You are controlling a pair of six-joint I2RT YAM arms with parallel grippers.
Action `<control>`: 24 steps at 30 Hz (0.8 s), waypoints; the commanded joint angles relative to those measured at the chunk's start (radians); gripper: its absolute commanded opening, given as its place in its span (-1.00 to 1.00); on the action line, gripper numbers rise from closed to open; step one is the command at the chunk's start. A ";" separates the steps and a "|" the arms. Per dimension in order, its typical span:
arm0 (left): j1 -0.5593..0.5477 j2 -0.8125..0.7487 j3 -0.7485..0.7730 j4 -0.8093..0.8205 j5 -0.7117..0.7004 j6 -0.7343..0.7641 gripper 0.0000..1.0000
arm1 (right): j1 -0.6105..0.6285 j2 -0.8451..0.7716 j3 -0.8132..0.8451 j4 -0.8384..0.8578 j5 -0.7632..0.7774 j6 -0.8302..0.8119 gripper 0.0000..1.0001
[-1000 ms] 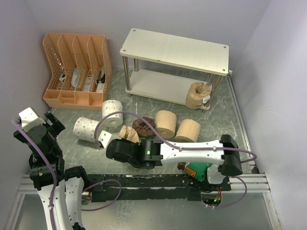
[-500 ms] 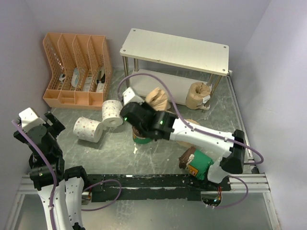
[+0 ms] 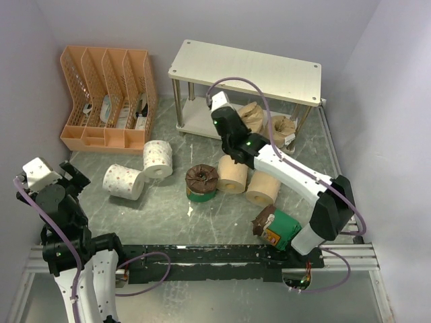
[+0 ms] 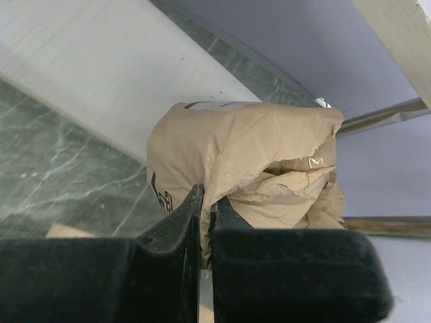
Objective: Place and organize the paper towels onto the shelf
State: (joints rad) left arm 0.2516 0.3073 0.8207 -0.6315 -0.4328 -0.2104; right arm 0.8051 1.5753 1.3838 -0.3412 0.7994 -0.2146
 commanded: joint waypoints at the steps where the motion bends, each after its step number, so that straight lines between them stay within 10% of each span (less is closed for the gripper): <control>1: 0.007 -0.012 -0.006 0.037 -0.014 -0.005 0.89 | -0.080 0.033 -0.024 0.172 -0.085 -0.055 -1.00; 8: 0.007 -0.013 -0.005 0.039 -0.029 -0.006 0.89 | -0.133 0.101 -0.005 0.172 -0.114 -0.035 -0.90; 15: 0.008 -0.011 -0.008 0.041 -0.029 -0.004 0.89 | -0.117 0.068 -0.041 0.210 -0.070 -0.022 0.27; 17: 0.009 -0.008 -0.008 0.041 -0.029 -0.004 0.89 | -0.065 0.001 -0.100 0.309 -0.024 -0.053 0.97; 24: 0.017 -0.001 -0.008 0.041 -0.023 -0.006 0.89 | 0.216 -0.179 -0.268 0.089 -0.023 0.179 1.00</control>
State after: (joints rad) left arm 0.2531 0.3046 0.8204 -0.6239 -0.4454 -0.2104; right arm 0.9199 1.4849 1.1976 -0.1387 0.7601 -0.2008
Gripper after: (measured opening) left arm 0.945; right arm 0.999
